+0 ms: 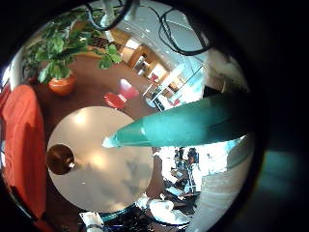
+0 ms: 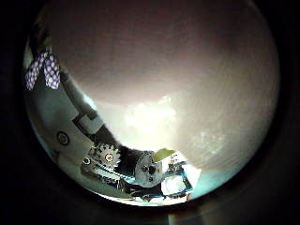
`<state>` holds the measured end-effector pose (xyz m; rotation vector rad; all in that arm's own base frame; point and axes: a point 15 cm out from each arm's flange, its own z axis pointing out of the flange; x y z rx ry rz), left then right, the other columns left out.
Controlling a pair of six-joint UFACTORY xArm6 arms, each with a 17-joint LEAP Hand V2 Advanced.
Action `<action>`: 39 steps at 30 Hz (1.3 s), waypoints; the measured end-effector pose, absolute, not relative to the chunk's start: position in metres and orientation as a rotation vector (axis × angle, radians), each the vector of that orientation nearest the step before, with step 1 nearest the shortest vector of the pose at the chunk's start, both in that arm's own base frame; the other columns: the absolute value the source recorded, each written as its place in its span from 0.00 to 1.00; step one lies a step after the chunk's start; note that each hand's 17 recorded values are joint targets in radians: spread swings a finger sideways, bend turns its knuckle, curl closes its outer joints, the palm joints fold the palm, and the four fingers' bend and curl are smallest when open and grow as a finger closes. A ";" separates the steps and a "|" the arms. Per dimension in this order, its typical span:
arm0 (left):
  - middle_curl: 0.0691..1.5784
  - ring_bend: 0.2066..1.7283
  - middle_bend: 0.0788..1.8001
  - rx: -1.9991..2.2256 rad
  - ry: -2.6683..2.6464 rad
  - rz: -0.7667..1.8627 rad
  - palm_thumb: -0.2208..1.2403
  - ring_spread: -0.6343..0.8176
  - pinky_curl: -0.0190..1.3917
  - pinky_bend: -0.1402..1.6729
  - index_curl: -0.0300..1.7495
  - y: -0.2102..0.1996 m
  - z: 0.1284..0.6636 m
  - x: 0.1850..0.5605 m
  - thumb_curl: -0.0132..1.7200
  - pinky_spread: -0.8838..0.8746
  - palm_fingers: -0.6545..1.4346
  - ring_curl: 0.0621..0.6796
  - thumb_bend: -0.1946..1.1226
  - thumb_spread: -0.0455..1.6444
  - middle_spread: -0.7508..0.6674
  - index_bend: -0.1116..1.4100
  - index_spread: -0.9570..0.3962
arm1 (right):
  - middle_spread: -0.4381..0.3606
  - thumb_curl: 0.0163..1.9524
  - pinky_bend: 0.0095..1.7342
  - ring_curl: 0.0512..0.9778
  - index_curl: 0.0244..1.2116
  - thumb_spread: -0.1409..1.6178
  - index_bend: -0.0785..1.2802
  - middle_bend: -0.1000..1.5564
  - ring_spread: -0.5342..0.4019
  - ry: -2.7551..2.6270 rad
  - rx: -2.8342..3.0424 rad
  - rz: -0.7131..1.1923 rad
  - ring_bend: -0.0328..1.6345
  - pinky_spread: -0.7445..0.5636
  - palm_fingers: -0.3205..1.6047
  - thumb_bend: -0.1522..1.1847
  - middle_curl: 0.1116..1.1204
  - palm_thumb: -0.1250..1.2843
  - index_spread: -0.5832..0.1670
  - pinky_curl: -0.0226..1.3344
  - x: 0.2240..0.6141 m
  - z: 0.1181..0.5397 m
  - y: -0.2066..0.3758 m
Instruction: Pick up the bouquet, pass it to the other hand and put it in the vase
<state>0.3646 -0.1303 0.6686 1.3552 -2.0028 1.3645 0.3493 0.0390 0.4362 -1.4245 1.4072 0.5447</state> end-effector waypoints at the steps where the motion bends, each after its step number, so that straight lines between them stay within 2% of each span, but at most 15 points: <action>1: 0.45 0.82 0.73 1.380 -2.006 1.346 0.76 0.18 0.56 0.73 0.57 -0.124 0.664 0.364 0.45 0.19 0.87 0.73 0.18 0.68 0.26 0.69 0.26 | 0.50 0.32 0.47 0.29 0.34 0.65 0.27 0.40 0.64 1.416 -1.430 0.549 0.52 0.85 0.18 0.09 0.27 0.56 0.25 0.51 0.350 0.433 0.038; 6: 0.45 0.82 0.73 1.426 -1.991 1.308 0.76 0.18 0.56 0.73 0.57 -0.107 0.654 0.361 0.46 0.19 0.87 0.73 0.17 0.68 0.26 0.68 0.26 | 0.56 0.29 0.43 0.25 0.31 0.65 0.22 0.34 0.73 1.444 -1.450 0.568 0.46 0.91 0.16 0.09 0.24 0.53 0.26 0.46 0.358 0.427 0.031; 11: 0.44 0.82 0.73 1.474 -1.973 1.324 0.76 0.18 0.57 0.72 0.58 -0.088 0.652 0.362 0.46 0.19 0.87 0.73 0.15 0.69 0.26 0.68 0.26 | 0.59 0.27 0.41 0.22 0.29 0.65 0.19 0.29 0.76 1.446 -1.452 0.590 0.43 0.94 0.18 0.09 0.22 0.52 0.26 0.42 0.360 0.424 0.034; 19: 0.44 0.82 0.74 1.503 -1.934 1.357 0.76 0.18 0.58 0.72 0.59 -0.073 0.653 0.366 0.48 0.18 0.87 0.73 0.14 0.69 0.26 0.67 0.25 | 0.61 0.25 0.38 0.20 0.26 0.66 0.18 0.26 0.78 1.451 -1.448 0.591 0.40 0.95 0.20 0.10 0.21 0.52 0.27 0.37 0.365 0.423 0.030; 39: 0.43 0.82 0.74 1.541 -1.662 1.437 0.76 0.18 0.59 0.71 0.61 -0.015 0.613 0.393 0.49 0.18 0.87 0.73 0.14 0.69 0.26 0.65 0.24 | 0.60 0.24 0.38 0.19 0.22 0.66 0.18 0.23 0.78 1.458 -1.441 0.600 0.38 0.96 0.24 0.09 0.22 0.53 0.29 0.31 0.366 0.420 0.028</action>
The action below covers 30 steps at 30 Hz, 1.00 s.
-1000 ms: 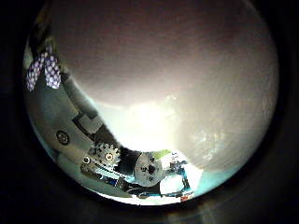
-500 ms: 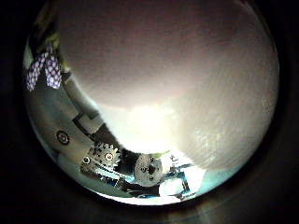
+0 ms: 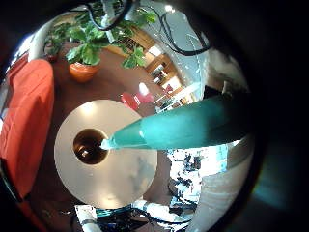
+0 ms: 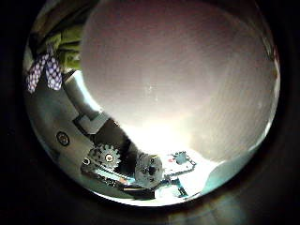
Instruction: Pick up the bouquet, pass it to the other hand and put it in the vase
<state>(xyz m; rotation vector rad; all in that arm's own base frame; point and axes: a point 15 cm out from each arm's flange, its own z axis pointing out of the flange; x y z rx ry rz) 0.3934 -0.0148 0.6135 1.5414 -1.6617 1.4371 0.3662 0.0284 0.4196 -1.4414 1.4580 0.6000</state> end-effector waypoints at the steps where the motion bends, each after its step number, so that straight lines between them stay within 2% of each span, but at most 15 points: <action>1: 0.43 0.82 0.74 1.541 -1.651 1.442 0.76 0.18 0.59 0.71 0.61 -0.012 0.612 0.394 0.49 0.18 0.87 0.73 0.14 0.69 0.26 0.65 0.24 | 0.60 0.24 0.38 0.19 0.22 0.66 0.17 0.23 0.78 1.460 -1.440 0.600 0.37 0.96 0.24 0.09 0.22 0.53 0.29 0.30 0.366 0.419 0.028; 26: 0.42 0.82 0.74 1.539 -1.531 1.434 0.76 0.18 0.60 0.70 0.62 0.009 0.572 0.411 0.49 0.17 0.87 0.73 0.14 0.69 0.26 0.64 0.23 | 0.57 0.24 0.37 0.18 0.21 0.66 0.17 0.23 0.77 1.480 -1.450 0.622 0.36 0.94 0.26 0.10 0.23 0.56 0.29 0.25 0.366 0.407 0.024; 30: 0.42 0.81 0.74 1.544 -1.523 1.414 0.72 0.17 0.60 0.70 0.62 0.012 0.561 0.412 0.48 0.17 0.86 0.72 0.12 0.69 0.26 0.63 0.23 | 0.55 0.24 0.38 0.18 0.21 0.65 0.18 0.23 0.77 1.480 -1.451 0.622 0.36 0.94 0.26 0.10 0.23 0.57 0.29 0.25 0.365 0.407 0.024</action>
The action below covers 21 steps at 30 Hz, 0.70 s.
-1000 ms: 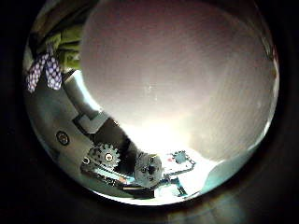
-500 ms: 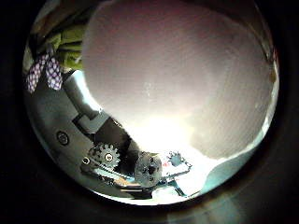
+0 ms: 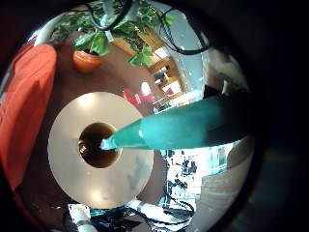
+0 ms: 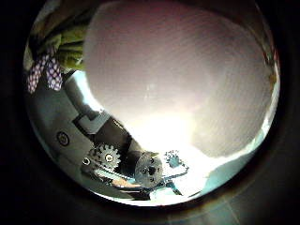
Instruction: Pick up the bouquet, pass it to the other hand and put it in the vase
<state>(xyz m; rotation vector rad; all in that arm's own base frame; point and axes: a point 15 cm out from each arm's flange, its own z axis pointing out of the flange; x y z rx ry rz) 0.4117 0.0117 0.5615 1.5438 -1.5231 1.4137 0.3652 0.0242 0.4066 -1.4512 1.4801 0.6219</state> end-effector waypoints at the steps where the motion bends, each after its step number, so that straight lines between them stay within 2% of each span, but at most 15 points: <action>1: 0.42 0.81 0.73 1.557 -1.527 1.390 0.68 0.17 0.60 0.69 0.62 0.013 0.554 0.410 0.46 0.17 0.86 0.72 0.11 0.69 0.26 0.61 0.23 | 0.54 0.24 0.37 0.18 0.21 0.65 0.17 0.23 0.77 1.480 -1.451 0.623 0.36 0.94 0.26 0.10 0.23 0.57 0.29 0.24 0.365 0.406 0.024; 3: 0.41 0.78 0.71 1.568 -1.554 1.353 0.56 0.16 0.58 0.67 0.62 0.014 0.542 0.408 0.42 0.17 0.80 0.69 0.07 0.68 0.26 0.58 0.23 | 0.52 0.24 0.37 0.18 0.21 0.65 0.18 0.22 0.77 1.480 -1.450 0.626 0.36 0.94 0.27 0.10 0.23 0.57 0.29 0.24 0.365 0.405 0.024; 4: 0.41 0.73 0.71 1.562 -1.566 1.343 0.49 0.15 0.57 0.62 0.61 0.013 0.537 0.407 0.39 0.17 0.70 0.67 0.06 0.68 0.26 0.56 0.23 | 0.52 0.24 0.37 0.18 0.21 0.65 0.18 0.22 0.77 1.481 -1.448 0.629 0.36 0.94 0.27 0.10 0.23 0.57 0.29 0.24 0.364 0.404 0.025; 5: 0.42 0.66 0.72 1.553 -1.569 1.334 0.44 0.18 0.57 0.54 0.61 0.011 0.532 0.406 0.37 0.20 0.54 0.66 0.06 0.67 0.27 0.57 0.24 | 0.54 0.24 0.37 0.18 0.21 0.65 0.18 0.23 0.77 1.481 -1.449 0.631 0.36 0.94 0.28 0.09 0.23 0.56 0.29 0.24 0.364 0.403 0.025; 6: 0.42 0.58 0.66 1.545 -1.559 1.325 0.37 0.30 0.58 0.45 0.61 0.009 0.526 0.405 0.35 0.31 0.29 0.68 0.05 0.66 0.33 0.59 0.28 | 0.55 0.24 0.37 0.18 0.21 0.65 0.18 0.23 0.77 1.480 -1.449 0.631 0.36 0.94 0.28 0.10 0.23 0.56 0.29 0.24 0.364 0.403 0.026; 7: 0.38 0.55 0.50 1.533 -1.548 1.309 0.32 0.41 0.56 0.41 0.59 0.007 0.519 0.403 0.33 0.41 0.16 0.63 0.06 0.65 0.45 0.53 0.34 | 0.54 0.24 0.37 0.18 0.21 0.65 0.17 0.23 0.76 1.479 -1.450 0.632 0.36 0.94 0.28 0.10 0.23 0.57 0.29 0.23 0.364 0.403 0.026; 8: 0.33 0.51 0.39 1.515 -1.538 1.290 0.27 0.50 0.51 0.38 0.55 0.004 0.515 0.400 0.31 0.49 0.10 0.51 0.06 0.63 0.56 0.41 0.42 | 0.53 0.24 0.37 0.18 0.21 0.65 0.18 0.23 0.76 1.479 -1.450 0.633 0.36 0.94 0.28 0.10 0.23 0.57 0.29 0.23 0.363 0.403 0.026; 12: 0.19 0.37 0.21 1.435 -1.512 1.201 0.18 0.70 0.38 0.29 0.44 0.008 0.505 0.395 0.26 0.70 0.15 0.29 0.10 0.58 0.77 0.17 0.58 | 0.50 0.24 0.37 0.18 0.21 0.65 0.18 0.22 0.76 1.475 -1.455 0.633 0.37 0.94 0.28 0.10 0.23 0.57 0.29 0.23 0.362 0.404 0.027; 16: 0.15 0.29 0.14 1.461 -1.433 1.188 0.16 0.81 0.32 0.23 0.36 0.035 0.491 0.401 0.24 0.80 0.19 0.20 0.11 0.56 0.87 0.13 0.66 | 0.49 0.24 0.37 0.18 0.22 0.65 0.18 0.22 0.75 1.477 -1.461 0.635 0.37 0.94 0.29 0.10 0.23 0.57 0.30 0.22 0.361 0.403 0.026; 21: 0.13 0.24 0.09 1.544 -1.429 1.100 0.15 0.87 0.28 0.20 0.28 0.059 0.464 0.398 0.23 0.85 0.21 0.16 0.12 0.54 0.92 0.12 0.69 | 0.47 0.24 0.37 0.18 0.22 0.65 0.18 0.21 0.74 1.483 -1.473 0.635 0.37 0.94 0.29 0.10 0.23 0.57 0.31 0.21 0.359 0.400 0.025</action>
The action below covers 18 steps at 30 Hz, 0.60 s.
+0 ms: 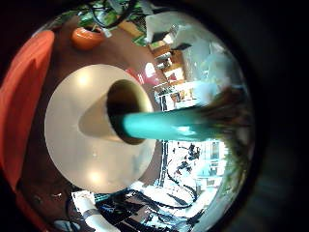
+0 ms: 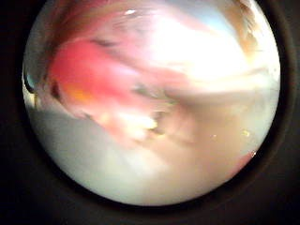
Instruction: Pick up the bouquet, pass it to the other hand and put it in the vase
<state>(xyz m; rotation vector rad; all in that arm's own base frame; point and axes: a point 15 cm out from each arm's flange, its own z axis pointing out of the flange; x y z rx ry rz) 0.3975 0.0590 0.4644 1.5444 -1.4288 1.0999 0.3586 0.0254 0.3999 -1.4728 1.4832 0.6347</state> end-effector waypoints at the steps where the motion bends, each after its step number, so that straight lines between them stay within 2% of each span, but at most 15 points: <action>1: 0.13 0.23 0.07 1.562 -1.435 1.073 0.15 0.88 0.28 0.19 0.26 0.064 0.459 0.396 0.22 0.86 0.22 0.15 0.12 0.54 0.93 0.13 0.70 | 0.47 0.24 0.37 0.18 0.22 0.65 0.18 0.22 0.74 1.481 -1.473 0.637 0.37 0.94 0.29 0.10 0.23 0.57 0.31 0.21 0.358 0.400 0.026; 6: 0.12 0.20 0.06 1.622 -1.460 0.982 0.15 0.91 0.26 0.18 0.21 0.078 0.440 0.390 0.22 0.88 0.23 0.13 0.12 0.53 0.94 0.14 0.71 | 0.51 0.24 0.37 0.17 0.22 0.65 0.18 0.22 0.73 1.478 -1.476 0.634 0.37 0.95 0.31 0.10 0.23 0.57 0.32 0.20 0.358 0.399 0.026; 14: 0.10 0.17 0.05 1.685 -1.443 1.053 0.15 0.93 0.23 0.18 0.17 0.096 0.446 0.370 0.21 0.88 0.24 0.13 0.12 0.53 0.95 0.15 0.71 | 0.54 0.24 0.37 0.17 0.23 0.65 0.18 0.22 0.72 1.499 -1.496 0.622 0.37 0.94 0.31 0.10 0.23 0.57 0.32 0.20 0.355 0.389 0.016; 18: 0.10 0.16 0.05 1.723 -1.438 1.091 0.15 0.93 0.22 0.18 0.16 0.090 0.452 0.352 0.20 0.88 0.25 0.14 0.12 0.53 0.96 0.16 0.72 | 0.53 0.24 0.37 0.17 0.23 0.65 0.19 0.21 0.71 1.485 -1.502 0.631 0.37 0.94 0.32 0.10 0.23 0.57 0.32 0.19 0.357 0.383 0.014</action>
